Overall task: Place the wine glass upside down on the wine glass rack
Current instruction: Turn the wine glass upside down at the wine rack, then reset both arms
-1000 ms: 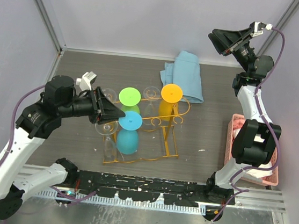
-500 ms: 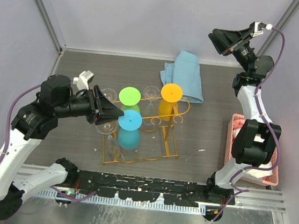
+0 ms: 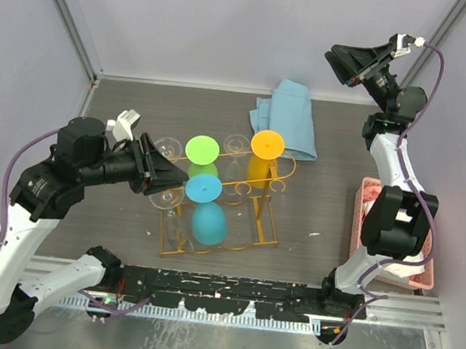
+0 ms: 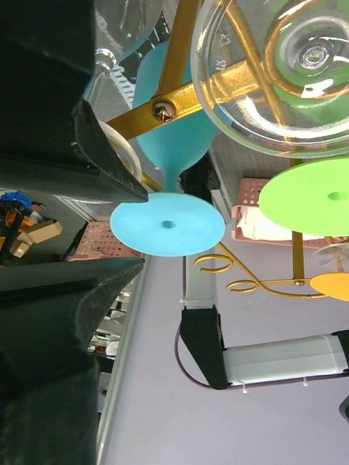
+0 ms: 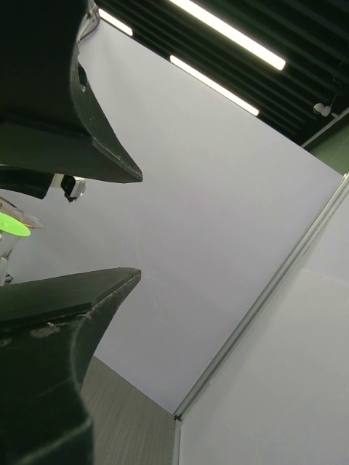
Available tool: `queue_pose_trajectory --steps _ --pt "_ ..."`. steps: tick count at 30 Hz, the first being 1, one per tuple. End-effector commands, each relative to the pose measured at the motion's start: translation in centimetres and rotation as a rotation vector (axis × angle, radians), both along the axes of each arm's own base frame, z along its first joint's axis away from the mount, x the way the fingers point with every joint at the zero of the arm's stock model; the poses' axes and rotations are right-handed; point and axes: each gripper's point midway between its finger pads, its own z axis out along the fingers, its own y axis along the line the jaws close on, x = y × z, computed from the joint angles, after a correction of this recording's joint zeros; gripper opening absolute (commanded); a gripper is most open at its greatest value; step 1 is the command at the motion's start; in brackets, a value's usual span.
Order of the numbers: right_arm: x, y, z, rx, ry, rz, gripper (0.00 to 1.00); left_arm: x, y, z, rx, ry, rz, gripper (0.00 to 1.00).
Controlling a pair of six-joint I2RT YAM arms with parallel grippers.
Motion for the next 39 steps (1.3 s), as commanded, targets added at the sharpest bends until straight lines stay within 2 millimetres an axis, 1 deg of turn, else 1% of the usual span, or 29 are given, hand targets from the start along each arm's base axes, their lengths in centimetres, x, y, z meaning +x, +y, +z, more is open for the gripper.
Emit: queue_pose_trajectory --steps 1,5,8,13,14,15,18,20,22,23,25,26,28,31,36,39 --pt "-1.2 -0.2 2.1 0.000 -0.097 -0.017 0.56 -0.2 0.4 2.1 -0.017 -0.091 0.006 0.38" --pt "-1.1 -0.2 2.0 0.000 -0.093 -0.017 0.56 -0.3 0.5 2.8 -0.020 -0.116 0.012 0.38" --pt "-1.1 -0.4 2.0 -0.002 -0.090 -0.023 0.57 -0.3 0.9 3.8 -0.011 -0.162 0.022 0.38" --pt "-1.0 -0.6 1.9 -0.013 -0.090 -0.030 0.67 -0.2 1.9 5.6 0.016 -0.264 0.057 0.35" --pt "-0.9 -0.6 1.9 -0.015 -0.090 -0.031 0.76 -0.2 2.1 5.8 0.028 -0.286 0.057 0.35" --pt "-0.9 -0.6 1.9 -0.017 -0.091 -0.032 0.79 -0.1 2.1 5.9 0.038 -0.302 0.058 0.36" --pt "-1.0 -0.7 2.1 -0.019 -0.096 -0.035 0.83 0.5 2.9 5.8 0.098 -0.353 0.084 0.39" --pt "-1.1 -0.7 2.2 -0.022 -0.100 -0.038 0.99 1.4 3.8 5.4 0.164 -0.384 0.129 0.43" --pt "-1.1 -0.7 2.2 -0.028 -0.097 -0.042 1.00 2.2 4.9 5.4 0.235 -0.433 0.173 0.49" --pt "-1.1 -0.6 2.1 -0.034 -0.097 -0.048 1.00 2.7 5.7 5.2 0.282 -0.452 0.204 0.56" --pt "-1.1 -0.6 2.0 -0.052 -0.095 -0.063 1.00 3.5 7.1 5.4 0.363 -0.498 0.258 0.87" --pt "-1.0 -0.6 1.8 -0.068 -0.091 -0.074 1.00 3.9 7.9 5.6 0.402 -0.519 0.286 0.99" --pt "-0.8 -0.7 1.6 -0.113 -0.082 -0.114 1.00 4.4 9.1 6.0 0.454 -0.555 0.338 0.98" --pt "-0.6 -0.9 1.1 -0.177 -0.071 -0.179 1.00 5.1 10.2 6.6 0.496 -0.604 0.392 0.98" --pt "-0.4 -1.5 0.0 -0.320 -0.047 -0.309 1.00 6.5 11.9 5.9 0.593 -0.613 0.468 0.98" --pt "-0.9 -1.8 -0.6 -0.418 -0.040 -0.393 1.00 7.4 13.2 5.6 0.667 -0.618 0.527 0.98"
